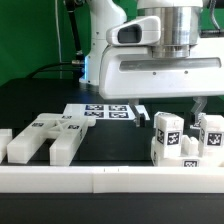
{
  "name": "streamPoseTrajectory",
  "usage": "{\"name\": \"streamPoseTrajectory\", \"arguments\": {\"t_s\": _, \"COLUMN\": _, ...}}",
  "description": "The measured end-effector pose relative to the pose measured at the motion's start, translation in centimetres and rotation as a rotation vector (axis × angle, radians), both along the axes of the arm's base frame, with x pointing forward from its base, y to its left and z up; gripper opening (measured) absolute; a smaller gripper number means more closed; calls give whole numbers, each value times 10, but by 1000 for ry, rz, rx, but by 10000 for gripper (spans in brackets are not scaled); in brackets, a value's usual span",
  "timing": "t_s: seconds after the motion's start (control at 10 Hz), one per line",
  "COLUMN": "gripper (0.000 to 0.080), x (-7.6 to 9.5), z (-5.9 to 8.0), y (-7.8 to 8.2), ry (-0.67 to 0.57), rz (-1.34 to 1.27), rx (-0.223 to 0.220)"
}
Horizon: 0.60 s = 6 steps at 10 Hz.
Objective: Assemble chair
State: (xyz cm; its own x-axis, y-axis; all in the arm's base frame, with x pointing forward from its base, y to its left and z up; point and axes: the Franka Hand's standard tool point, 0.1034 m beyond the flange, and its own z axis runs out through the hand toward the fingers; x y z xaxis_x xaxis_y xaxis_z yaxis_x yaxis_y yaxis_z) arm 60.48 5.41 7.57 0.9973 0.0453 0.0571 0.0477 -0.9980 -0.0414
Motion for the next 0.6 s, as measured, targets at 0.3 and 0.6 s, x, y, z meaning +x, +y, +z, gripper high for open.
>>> {"name": "streamPoseTrajectory", "arguments": {"t_s": 0.3, "gripper": 286, "x": 0, "z": 0, "y": 0, "ry": 1, "rz": -39, "rx": 2}}
{"name": "streamPoseTrajectory", "arguments": {"t_s": 0.6, "gripper": 288, "x": 0, "z": 0, "y": 0, "ry": 5, "rz": -126, "rx": 8}}
